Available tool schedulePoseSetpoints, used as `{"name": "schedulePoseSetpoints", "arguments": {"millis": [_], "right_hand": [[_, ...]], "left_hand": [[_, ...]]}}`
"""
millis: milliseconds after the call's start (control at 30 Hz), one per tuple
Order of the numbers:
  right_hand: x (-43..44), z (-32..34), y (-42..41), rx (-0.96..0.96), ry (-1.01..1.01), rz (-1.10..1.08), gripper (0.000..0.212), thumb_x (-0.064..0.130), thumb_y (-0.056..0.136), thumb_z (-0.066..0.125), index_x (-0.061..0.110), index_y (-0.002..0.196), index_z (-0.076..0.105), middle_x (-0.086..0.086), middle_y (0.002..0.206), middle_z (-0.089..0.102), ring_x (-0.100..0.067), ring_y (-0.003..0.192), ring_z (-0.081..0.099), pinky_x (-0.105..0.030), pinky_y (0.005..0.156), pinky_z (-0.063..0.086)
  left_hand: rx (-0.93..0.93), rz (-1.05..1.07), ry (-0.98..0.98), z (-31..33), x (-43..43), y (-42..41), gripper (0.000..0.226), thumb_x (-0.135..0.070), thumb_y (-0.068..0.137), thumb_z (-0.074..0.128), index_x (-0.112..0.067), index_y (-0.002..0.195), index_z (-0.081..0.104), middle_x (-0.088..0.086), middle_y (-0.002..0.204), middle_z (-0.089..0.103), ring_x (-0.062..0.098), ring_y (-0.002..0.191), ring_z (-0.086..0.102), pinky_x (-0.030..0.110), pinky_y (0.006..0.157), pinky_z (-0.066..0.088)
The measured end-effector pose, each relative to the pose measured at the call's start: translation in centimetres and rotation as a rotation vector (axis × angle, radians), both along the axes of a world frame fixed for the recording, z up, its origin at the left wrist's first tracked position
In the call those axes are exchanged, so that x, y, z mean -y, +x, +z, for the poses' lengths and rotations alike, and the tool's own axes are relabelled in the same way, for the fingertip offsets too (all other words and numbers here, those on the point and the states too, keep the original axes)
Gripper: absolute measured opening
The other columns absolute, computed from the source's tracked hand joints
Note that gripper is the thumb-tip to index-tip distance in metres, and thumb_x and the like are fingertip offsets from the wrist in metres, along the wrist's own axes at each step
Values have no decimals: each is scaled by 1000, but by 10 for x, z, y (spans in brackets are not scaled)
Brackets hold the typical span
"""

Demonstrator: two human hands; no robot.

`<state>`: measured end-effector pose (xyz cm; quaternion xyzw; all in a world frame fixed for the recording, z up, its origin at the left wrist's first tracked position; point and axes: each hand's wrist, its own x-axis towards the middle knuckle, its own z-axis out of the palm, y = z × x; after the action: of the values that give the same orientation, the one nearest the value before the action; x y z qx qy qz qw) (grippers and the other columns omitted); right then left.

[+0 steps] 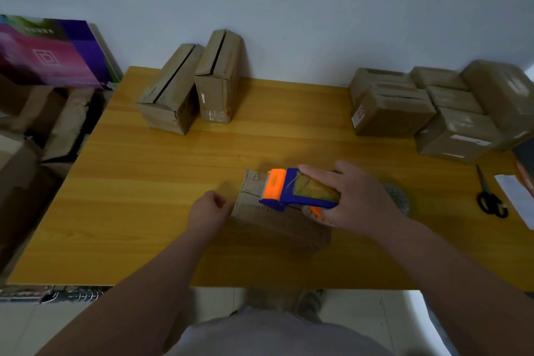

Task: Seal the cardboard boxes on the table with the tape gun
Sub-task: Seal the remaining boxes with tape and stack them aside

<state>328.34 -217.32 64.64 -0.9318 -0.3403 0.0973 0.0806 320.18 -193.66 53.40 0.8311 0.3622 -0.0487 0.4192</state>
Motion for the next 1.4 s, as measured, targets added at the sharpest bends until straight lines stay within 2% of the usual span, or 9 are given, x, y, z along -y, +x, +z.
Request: {"name": "schedulePoseSetpoints", "arguments": {"millis": [67, 167, 367, 433, 533, 733, 1000, 1167, 1400], "right_hand": [[1, 0, 0, -12, 16, -7, 77, 58, 79, 65, 52, 144, 24, 2, 99, 39, -12, 87, 42, -27, 65, 40], [1, 0, 0, -7, 28, -8, 77, 56, 79, 67, 49, 144, 27, 2, 100, 41, -12, 88, 43, -27, 64, 38], [-1, 0, -3, 14, 31, 4, 76, 52, 81, 68, 47, 145, 28, 3, 98, 36, -10, 86, 38, -27, 64, 34], [-1, 1, -3, 22, 20, 4, 76, 52, 81, 67, 48, 145, 26, 3, 98, 35, -9, 86, 37, -27, 64, 34], [1, 0, -3, 13, 29, -2, 75, 51, 81, 66, 48, 145, 26, 3, 98, 36, -10, 87, 37, -27, 65, 33], [5, -2, 0, -30, 112, -5, 74, 54, 82, 66, 53, 143, 25, 5, 102, 37, -7, 91, 39, -26, 66, 38], [93, -2, -4, -133, 133, -67, 70, 62, 72, 68, 67, 127, 24, 11, 99, 42, -7, 85, 49, -23, 71, 47], [122, -20, -11, -133, 133, -129, 74, 41, 75, 78, 60, 127, 29, 12, 98, 42, -4, 80, 49, -19, 65, 44], [124, -41, -13, -158, 167, -177, 73, 25, 79, 71, 52, 134, 31, 4, 98, 39, -8, 78, 43, -17, 59, 34]], "left_hand": [[199, 138, -91, 13, 3, 1, 19, -14, 95, 52, -4, 103, 67, 11, 97, 67, 28, 92, 62, 35, 76, 48], [409, 181, -625, 38, 17, -2, 41, 1, 91, 43, -17, 124, 60, 1, 111, 64, 18, 106, 58, 31, 88, 47], [125, -249, -657, 27, 15, -10, 77, -38, 64, 76, -22, 135, 49, -4, 120, 63, 11, 106, 60, 26, 84, 51], [144, -387, -390, 30, 11, -3, 91, -40, 65, 85, -21, 140, 36, -5, 141, 46, 12, 127, 46, 29, 101, 44], [216, -672, 99, 36, 10, 12, 123, -44, 63, 85, -20, 154, 5, -9, 159, 1, 11, 145, -1, 30, 116, 10], [234, -823, 161, 36, 4, 23, 104, -53, 61, 83, -36, 148, 27, -17, 154, 24, 22, 147, 2, 41, 117, 13], [55, -877, 370, 46, 8, 25, 105, -66, 67, 69, -24, 151, 21, -11, 160, 10, 21, 147, -8, 46, 115, 19], [-2, -972, 496, 47, 7, 23, 135, -102, 43, 10, -24, 153, 7, -10, 158, -12, 15, 140, -23, 52, 116, 4], [-34, -904, 725, 44, 45, 1, 119, -81, 49, -37, -13, 145, -22, 4, 149, -31, 18, 135, -30, 48, 112, -16]]}}
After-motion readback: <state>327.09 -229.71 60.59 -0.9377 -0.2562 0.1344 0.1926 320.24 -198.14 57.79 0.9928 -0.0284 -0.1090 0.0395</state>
